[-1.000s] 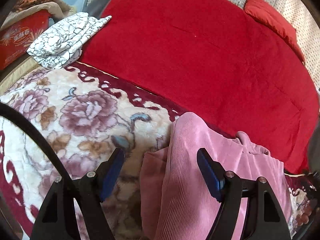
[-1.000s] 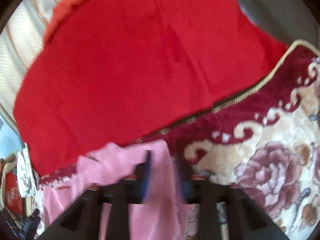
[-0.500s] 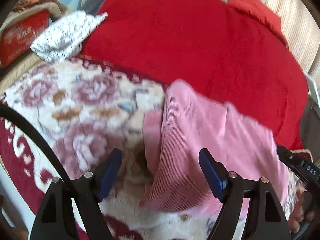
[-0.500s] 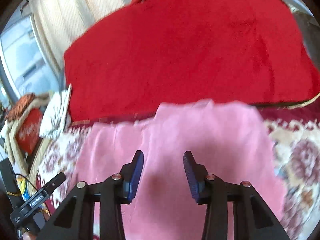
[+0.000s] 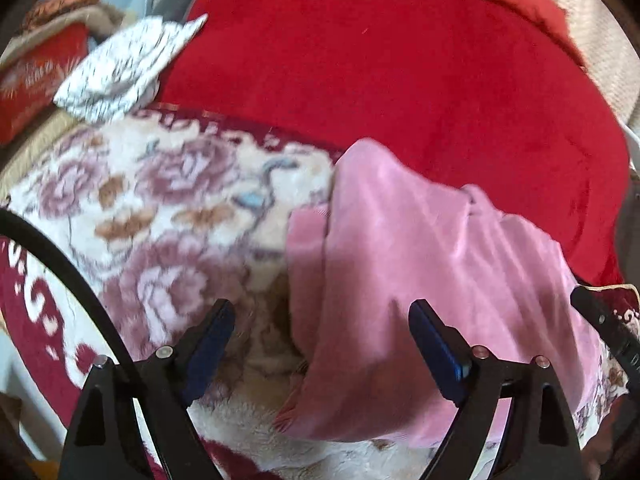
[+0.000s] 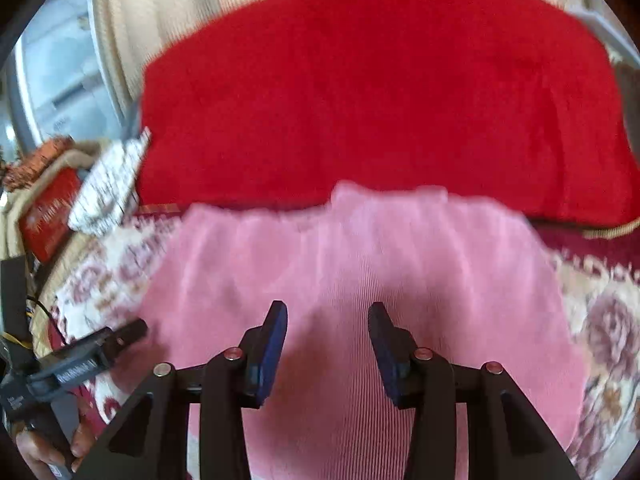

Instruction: Fold large clothes

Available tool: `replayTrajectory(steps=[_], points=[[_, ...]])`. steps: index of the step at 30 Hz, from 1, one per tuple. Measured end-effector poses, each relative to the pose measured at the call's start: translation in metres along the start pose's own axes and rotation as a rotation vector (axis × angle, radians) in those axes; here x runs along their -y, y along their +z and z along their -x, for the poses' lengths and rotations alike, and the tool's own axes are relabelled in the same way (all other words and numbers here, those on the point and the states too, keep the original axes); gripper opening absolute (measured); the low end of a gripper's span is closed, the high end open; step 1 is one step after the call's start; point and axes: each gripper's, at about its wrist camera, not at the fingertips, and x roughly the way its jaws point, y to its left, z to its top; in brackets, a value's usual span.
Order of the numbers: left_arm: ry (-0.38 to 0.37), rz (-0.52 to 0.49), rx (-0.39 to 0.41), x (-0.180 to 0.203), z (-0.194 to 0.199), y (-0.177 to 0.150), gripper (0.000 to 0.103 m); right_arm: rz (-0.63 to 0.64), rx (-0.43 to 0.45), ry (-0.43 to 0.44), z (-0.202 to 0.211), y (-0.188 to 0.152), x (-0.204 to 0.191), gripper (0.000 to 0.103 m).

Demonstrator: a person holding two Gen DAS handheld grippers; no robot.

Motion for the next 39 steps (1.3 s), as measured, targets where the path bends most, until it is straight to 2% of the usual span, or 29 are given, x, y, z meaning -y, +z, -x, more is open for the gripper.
replayTrajectory(steps=[3,5,7,8,10,13,17,19,21,22,23,24,26,30,34,37,39], points=[[-0.017,-0.059,0.024,0.016,0.003,-0.002,0.09,-0.015,-0.017,0.009,0.0,0.002,0.005,0.046],[-0.012,-0.113,0.006,0.026,-0.003,-0.004,0.09,-0.043,-0.104,-0.003,-0.022,-0.005,0.014,0.046],[0.022,-0.16,-0.073,0.037,-0.021,-0.009,0.09,-0.096,-0.215,-0.006,-0.045,-0.012,0.026,0.044],[0.052,-0.175,-0.136,0.039,-0.036,-0.013,0.09,-0.105,-0.191,0.01,-0.044,-0.012,0.03,0.042],[0.044,-0.144,-0.186,0.037,-0.049,-0.016,0.091,-0.1,-0.189,0.017,-0.037,-0.007,0.031,0.042],[0.041,-0.134,-0.156,0.037,-0.042,-0.01,0.092,-0.118,-0.126,0.024,-0.018,-0.003,0.036,0.042],[0.065,-0.119,-0.038,0.034,-0.021,-0.001,0.091,-0.127,-0.018,0.032,0.005,0.006,0.041,0.042],[0.083,-0.075,-0.024,0.023,-0.017,0.004,0.091,-0.145,-0.034,0.032,0.002,0.004,0.047,0.042],[0.096,-0.009,-0.045,0.008,-0.02,0.006,0.091,-0.164,-0.102,0.037,-0.015,-0.001,0.051,0.042],[0.079,0.036,-0.064,-0.001,-0.021,0.007,0.091,-0.164,-0.176,0.036,-0.029,-0.005,0.053,0.042],[0.057,0.072,-0.077,-0.007,-0.021,0.007,0.091,-0.158,-0.206,0.028,-0.039,-0.009,0.055,0.041],[0.036,0.106,-0.086,-0.015,-0.02,0.008,0.091,-0.142,-0.175,0.021,-0.037,-0.009,0.053,0.041],[0.016,0.149,-0.087,-0.027,-0.018,0.007,0.091,-0.107,-0.182,0.004,-0.033,-0.005,0.048,0.042],[-0.044,0.219,-0.085,-0.046,-0.007,-0.003,0.091,-0.121,-0.123,0.057,-0.024,0.001,0.04,0.042],[-0.144,0.285,-0.09,-0.041,0.014,-0.036,0.091,-0.096,-0.049,0.137,-0.005,0.006,0.027,0.042],[-0.226,0.329,-0.142,-0.029,0.008,-0.056,0.091,-0.079,-0.073,0.158,-0.012,0.003,0.016,0.042],[-0.226,0.343,-0.173,-0.018,-0.005,-0.06,0.091,-0.065,-0.143,0.113,-0.026,-0.002,0.013,0.042]])
